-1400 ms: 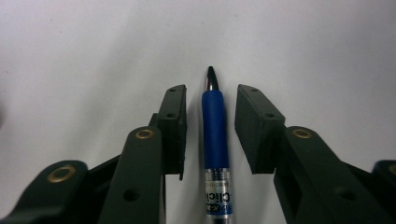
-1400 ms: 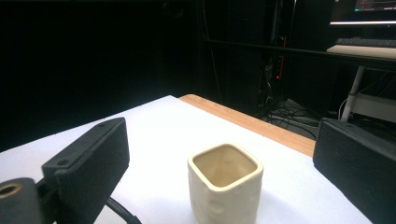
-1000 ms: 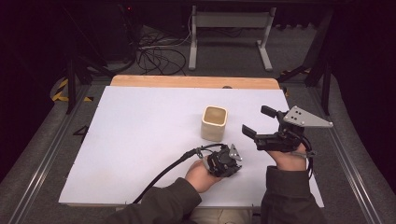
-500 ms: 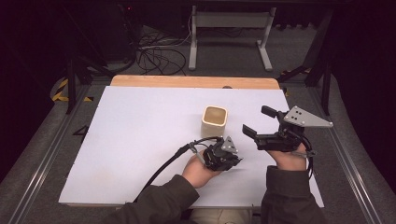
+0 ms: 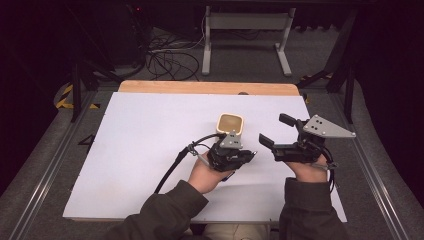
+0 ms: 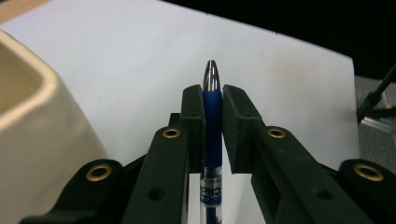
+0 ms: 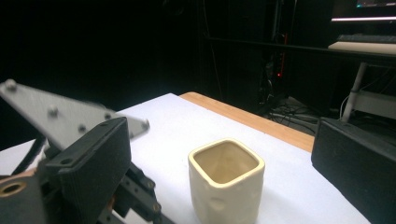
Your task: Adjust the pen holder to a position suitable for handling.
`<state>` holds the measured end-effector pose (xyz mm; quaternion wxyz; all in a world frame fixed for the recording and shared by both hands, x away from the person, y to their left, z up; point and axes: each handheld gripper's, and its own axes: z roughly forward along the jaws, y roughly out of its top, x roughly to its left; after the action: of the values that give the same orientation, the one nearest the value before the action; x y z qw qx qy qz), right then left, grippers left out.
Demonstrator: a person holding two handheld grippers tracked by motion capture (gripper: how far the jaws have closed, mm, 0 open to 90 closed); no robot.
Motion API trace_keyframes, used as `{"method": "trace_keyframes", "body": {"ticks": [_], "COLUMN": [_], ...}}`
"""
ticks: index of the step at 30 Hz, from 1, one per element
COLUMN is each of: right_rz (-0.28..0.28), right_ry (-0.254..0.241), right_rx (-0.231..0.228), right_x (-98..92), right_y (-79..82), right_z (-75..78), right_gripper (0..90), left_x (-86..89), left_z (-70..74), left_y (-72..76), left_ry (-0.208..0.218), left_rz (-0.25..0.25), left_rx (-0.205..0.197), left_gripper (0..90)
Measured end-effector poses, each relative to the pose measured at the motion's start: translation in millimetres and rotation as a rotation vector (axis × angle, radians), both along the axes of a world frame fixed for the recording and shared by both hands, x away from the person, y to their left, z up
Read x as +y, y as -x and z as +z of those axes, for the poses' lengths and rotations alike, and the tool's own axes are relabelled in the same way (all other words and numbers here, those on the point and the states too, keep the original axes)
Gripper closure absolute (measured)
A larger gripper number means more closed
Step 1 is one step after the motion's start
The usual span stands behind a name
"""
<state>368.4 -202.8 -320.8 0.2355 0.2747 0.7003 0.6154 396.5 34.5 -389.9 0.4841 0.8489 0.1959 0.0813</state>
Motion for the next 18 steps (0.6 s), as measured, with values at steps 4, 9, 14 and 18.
{"method": "trace_keyframes", "body": {"ticks": [4,9,14,18], "right_rz": [0.002,0.010,0.015,0.012], "right_ry": [-0.002,-0.016,-0.057,-0.075], "right_rx": [0.006,0.019,0.019,0.025], "right_x": [1.0,2.8,3.5,3.2], "right_y": [-0.3,-1.3,-1.6,-1.4], "right_z": [-0.9,-2.4,-4.2,-4.9], "right_gripper": [5.4,5.6,10.2,14.2], "left_x": [6.7,13.5,20.9,28.0], "left_z": [7.8,14.3,23.6,29.6], "left_y": [-0.9,-2.3,-0.6,-2.4], "left_ry": [0.048,0.111,0.177,0.212], "left_rz": [0.021,0.027,0.043,0.060], "left_rx": [-0.016,-0.032,-0.070,-0.088], "left_gripper": [80.1,80.0,80.1,80.0]}}
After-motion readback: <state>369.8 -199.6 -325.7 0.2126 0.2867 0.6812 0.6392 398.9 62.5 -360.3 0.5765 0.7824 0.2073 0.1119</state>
